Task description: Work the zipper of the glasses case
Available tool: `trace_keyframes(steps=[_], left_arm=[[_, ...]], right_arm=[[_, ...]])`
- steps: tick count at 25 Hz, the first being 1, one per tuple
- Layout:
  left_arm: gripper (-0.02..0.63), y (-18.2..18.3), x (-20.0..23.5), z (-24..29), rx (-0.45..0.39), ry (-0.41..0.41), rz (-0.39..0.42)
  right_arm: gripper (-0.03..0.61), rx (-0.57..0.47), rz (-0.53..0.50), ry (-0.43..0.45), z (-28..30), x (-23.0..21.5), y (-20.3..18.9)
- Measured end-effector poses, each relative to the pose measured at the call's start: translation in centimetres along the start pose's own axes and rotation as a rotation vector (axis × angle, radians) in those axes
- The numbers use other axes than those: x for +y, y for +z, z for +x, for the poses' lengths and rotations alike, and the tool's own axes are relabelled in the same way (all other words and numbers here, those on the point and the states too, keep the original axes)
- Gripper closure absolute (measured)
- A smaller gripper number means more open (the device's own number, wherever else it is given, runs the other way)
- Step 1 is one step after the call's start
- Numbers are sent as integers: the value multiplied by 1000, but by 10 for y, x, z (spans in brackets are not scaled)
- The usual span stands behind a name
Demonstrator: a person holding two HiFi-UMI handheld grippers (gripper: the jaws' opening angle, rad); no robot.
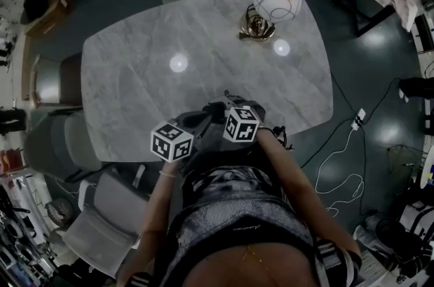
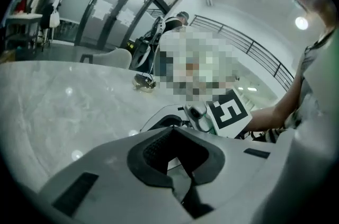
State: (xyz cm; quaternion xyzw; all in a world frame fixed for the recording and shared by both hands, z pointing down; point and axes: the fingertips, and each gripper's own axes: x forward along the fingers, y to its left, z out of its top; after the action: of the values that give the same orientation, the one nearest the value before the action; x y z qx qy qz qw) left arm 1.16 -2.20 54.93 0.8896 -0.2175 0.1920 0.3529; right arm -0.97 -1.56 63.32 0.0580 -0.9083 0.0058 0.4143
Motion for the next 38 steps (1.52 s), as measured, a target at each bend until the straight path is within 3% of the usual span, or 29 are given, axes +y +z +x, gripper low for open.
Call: trace_keyframes(steps=[5,12,16,20,26,31,38], left_arm=[[609,4,-2,7,22,44,36],[603,7,-2,5,-63,73,117],[511,-1,2,2,-84,94,114],[479,-10,11,-2,-84,146,130],[343,-21,19,8,-36,227,276],[338,-12,11,20,-69,230,339],[313,2,18,22,-90,370,531]], right_arm=[[273,-21,32,0,0,-3,0],[273,-76,105,-11,-2,-11,0],[272,-108,166,-15,-7,-18,-2],[272,-151,265,-40,-20,-26,-4],[272,-368,499,-74,-53,-50,14],[272,-579,681,-62,-80,-67,33],[272,-790,885,-7,-101,-77,51]])
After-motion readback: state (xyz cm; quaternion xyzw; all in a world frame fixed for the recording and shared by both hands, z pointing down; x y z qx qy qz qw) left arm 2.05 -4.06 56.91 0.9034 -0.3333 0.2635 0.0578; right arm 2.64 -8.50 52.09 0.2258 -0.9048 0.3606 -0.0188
